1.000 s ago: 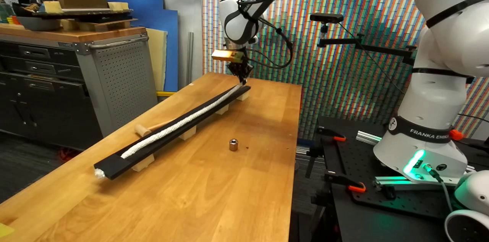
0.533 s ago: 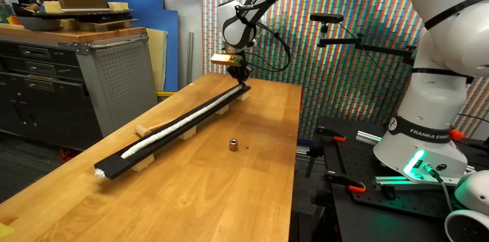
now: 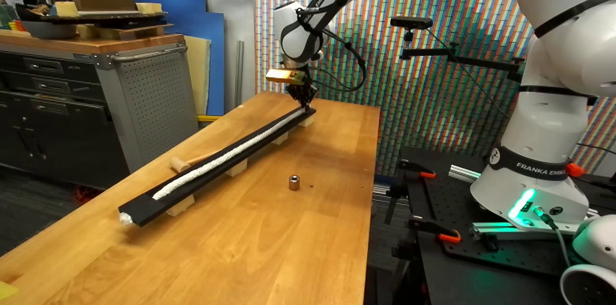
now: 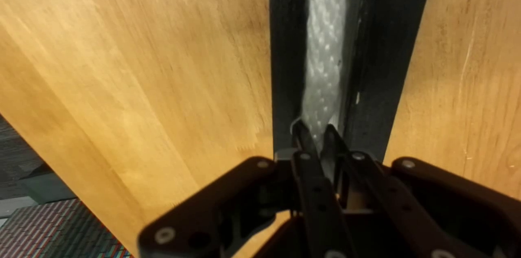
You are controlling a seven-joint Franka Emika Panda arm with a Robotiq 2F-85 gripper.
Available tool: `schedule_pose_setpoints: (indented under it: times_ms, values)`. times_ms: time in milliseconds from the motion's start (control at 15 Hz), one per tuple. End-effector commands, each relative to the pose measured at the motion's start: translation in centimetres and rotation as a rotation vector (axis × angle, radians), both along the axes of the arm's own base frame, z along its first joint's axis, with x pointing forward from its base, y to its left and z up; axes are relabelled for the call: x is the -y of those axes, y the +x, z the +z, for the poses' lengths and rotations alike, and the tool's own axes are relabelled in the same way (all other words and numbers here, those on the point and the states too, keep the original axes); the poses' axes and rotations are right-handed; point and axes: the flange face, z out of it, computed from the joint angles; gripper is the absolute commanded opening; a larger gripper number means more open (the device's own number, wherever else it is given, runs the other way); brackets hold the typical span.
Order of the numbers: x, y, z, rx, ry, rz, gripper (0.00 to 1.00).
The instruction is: Align the rope along the middle of the black object
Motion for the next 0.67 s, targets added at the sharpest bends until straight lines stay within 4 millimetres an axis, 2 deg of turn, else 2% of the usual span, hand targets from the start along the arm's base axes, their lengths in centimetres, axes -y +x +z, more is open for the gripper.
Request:
schedule_pose_setpoints:
  times_ms: [0, 600]
  values:
    - [0.20, 0.73, -0.07, 0.001, -0.001, -0.022, 0.03]
    - [0.50, 1.57, 0.19, 0.013, -0.036, -0.031, 0.03]
